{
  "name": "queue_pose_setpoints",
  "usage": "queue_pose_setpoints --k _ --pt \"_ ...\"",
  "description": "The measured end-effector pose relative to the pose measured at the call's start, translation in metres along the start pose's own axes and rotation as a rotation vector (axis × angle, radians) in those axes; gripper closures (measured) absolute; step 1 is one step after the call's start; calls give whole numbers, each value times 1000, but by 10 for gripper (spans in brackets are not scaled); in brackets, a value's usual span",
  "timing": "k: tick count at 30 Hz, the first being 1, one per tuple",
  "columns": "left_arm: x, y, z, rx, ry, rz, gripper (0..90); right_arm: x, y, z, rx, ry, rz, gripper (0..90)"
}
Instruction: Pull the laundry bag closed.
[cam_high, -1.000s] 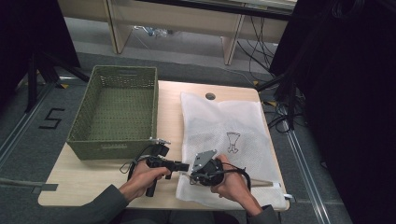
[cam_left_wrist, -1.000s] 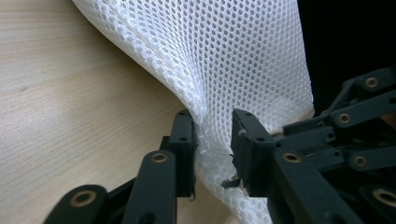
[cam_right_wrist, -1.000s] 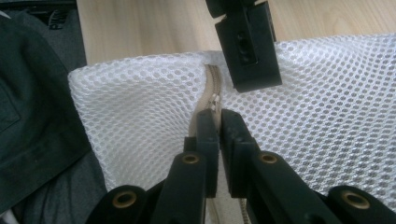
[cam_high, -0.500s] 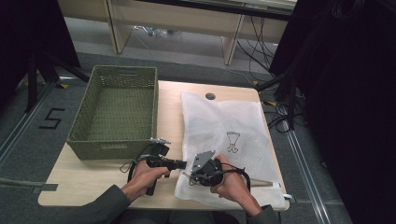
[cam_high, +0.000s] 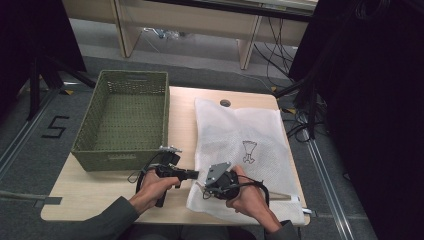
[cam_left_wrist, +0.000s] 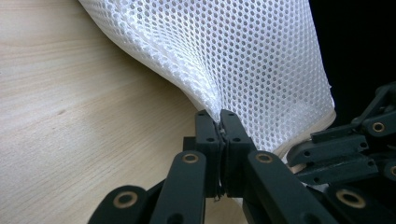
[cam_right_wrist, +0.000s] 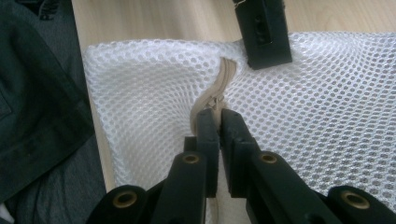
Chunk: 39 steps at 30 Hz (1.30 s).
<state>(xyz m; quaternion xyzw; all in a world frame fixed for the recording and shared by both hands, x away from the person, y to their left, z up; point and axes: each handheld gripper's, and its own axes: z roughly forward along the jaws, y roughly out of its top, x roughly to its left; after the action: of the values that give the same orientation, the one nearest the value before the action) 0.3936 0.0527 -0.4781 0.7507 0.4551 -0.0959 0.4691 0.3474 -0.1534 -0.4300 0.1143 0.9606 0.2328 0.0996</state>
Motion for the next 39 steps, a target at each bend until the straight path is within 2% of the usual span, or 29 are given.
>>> queue_pose_setpoints --k 2,4,5,7,8,10,11,12,13,15,16,18,19,21,23,26,28,29,31,33,34,37,39 --pt "0 0 0 2 -6 -6 877 1 0 0 4 -3 16 877" --pt "0 0 0 -3 -5 -4 877 -1 -1 0 -11 -5 -3 877" --pt "0 1 0 -3 -6 -4 877 0 -1 0 6 -1 16 877" --pt "1 3 -1 -12 -9 -16 877 0 0 -1 -6 -12 11 877" --pt "0 2 -1 -13 5 5 877 0 0 -1 4 -7 21 877" --pt "2 1 1 -4 -6 2 876 -1 0 -1 -9 -14 13 877" --pt "2 0 0 -13 -6 -6 869 0 0 1 -8 -12 15 877" --pt "2 -1 -1 -29 -20 -34 858 -2 -1 3 -22 -22 -6 877" --pt "1 -2 -2 -38 -29 -45 839 -1 1 4 -2 -12 10 877" --pt "0 -1 -4 -29 -30 -46 760 0 3 4 -13 -14 5 877" --pt "0 0 -5 -34 -23 -47 757 0 4 3 -13 -15 -1 877" --pt "0 -1 -6 -21 -33 -90 697 0 4 3 -18 -22 -21 877" --pt "-1 -2 -7 -14 -36 -99 643 1 3 2 -19 -26 6 877" --pt "-3 -5 -9 3 -38 -104 605 0 3 2 -14 -31 -8 877" --pt "-3 -8 -12 5 -38 -125 600 1 3 3 -15 -32 -5 877" --pt "2 -13 -14 8 -66 -157 657 -1 4 3 -26 -35 -43 877" --pt "3 -14 -14 5 -92 -176 693 0 4 3 -24 -37 -23 877" --pt "3 -13 -14 0 -96 -176 726 1 5 2 -18 -33 -5 877" --pt "3 -13 -13 -13 -105 -177 794 1 5 2 -20 -37 -20 876" --pt "2 -12 -12 -16 -97 -161 839 1 4 2 -19 -33 -6 877" --pt "1 -12 -12 -15 -88 -143 848 0 4 3 -19 -40 -17 877" --pt "-5 -12 -12 -12 -48 -77 864 1 3 3 -6 -36 -6 877" --pt "-7 -12 -12 -15 -29 -53 868 1 3 3 -3 -28 -13 877"
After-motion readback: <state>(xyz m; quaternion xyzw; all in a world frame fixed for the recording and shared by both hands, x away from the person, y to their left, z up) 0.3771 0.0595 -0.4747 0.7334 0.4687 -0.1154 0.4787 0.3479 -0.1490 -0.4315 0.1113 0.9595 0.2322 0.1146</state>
